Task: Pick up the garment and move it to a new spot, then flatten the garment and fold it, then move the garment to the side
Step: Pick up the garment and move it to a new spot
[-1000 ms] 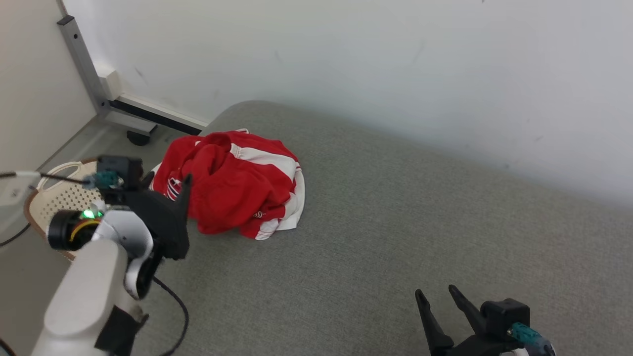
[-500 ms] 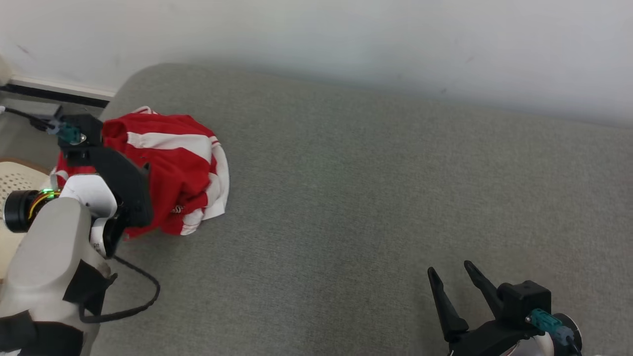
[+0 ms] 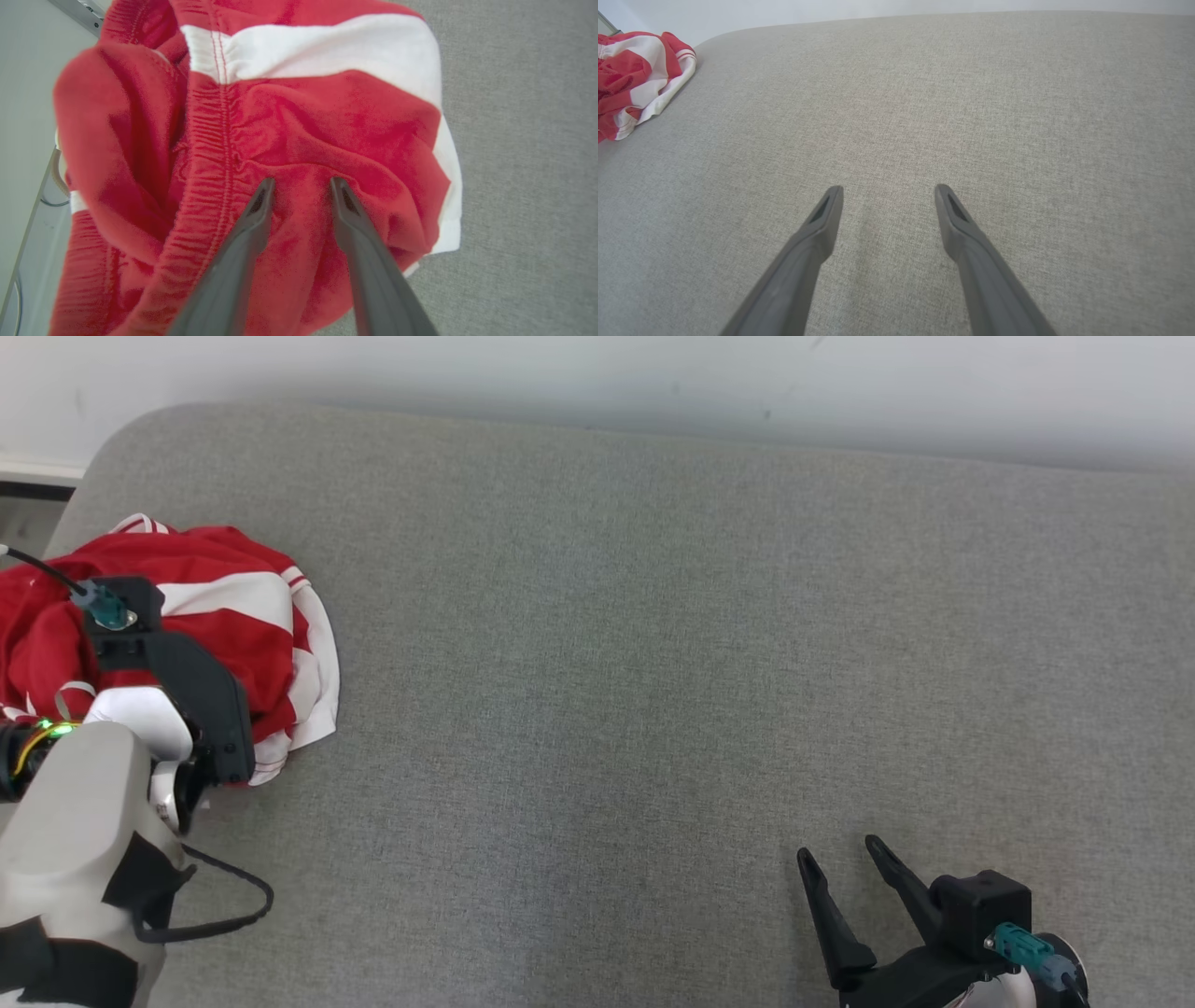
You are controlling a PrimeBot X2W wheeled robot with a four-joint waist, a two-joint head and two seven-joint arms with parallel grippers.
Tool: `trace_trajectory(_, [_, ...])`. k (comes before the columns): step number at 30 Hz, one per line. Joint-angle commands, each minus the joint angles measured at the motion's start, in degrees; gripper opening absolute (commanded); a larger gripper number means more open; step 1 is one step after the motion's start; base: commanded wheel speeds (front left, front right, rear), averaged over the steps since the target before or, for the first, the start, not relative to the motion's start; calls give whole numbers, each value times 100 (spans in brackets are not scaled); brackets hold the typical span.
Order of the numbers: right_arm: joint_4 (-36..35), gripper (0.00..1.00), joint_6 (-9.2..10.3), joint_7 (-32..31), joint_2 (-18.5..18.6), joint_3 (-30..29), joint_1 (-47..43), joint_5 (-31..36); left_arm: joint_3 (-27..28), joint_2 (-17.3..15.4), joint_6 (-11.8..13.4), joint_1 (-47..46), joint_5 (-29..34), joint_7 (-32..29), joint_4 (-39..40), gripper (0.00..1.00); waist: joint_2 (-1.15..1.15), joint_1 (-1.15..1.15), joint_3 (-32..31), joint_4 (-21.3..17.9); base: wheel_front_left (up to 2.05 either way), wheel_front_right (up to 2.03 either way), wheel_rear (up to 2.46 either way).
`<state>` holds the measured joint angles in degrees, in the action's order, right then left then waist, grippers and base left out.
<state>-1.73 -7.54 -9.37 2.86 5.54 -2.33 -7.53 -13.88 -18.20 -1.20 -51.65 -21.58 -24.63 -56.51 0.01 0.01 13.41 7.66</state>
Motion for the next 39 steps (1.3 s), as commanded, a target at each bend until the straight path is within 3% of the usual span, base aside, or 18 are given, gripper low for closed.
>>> trace_trajectory(1, [30,100,10,-1,3,19,42,-63,-19,48,-15,62,-4,-5,-74,0,-1,-1,-109,-14,0,0,0])
trace_trajectory(9, [222,100,10,131,3,41,-6,-216,-135,112,28,85,41,282,-73,0,-1,-1,-634,-62,0,0,0])
trace_trajectory(20, [724,100,10,499,3,53,-66,-599,-308,93,75,-285,291,1349,648,0,-1,-1,-1656,-493,0,0,0])
trace_trajectory(31, [734,100,10,498,6,-236,214,-388,-475,523,114,-533,253,1902,1818,0,-1,-1,-1836,-1763,0,0,0])
trace_trajectory(39, [635,100,10,448,4,-331,263,-437,-825,906,-10,305,155,1998,2339,0,-1,-1,-1483,-2621,0,0,0])
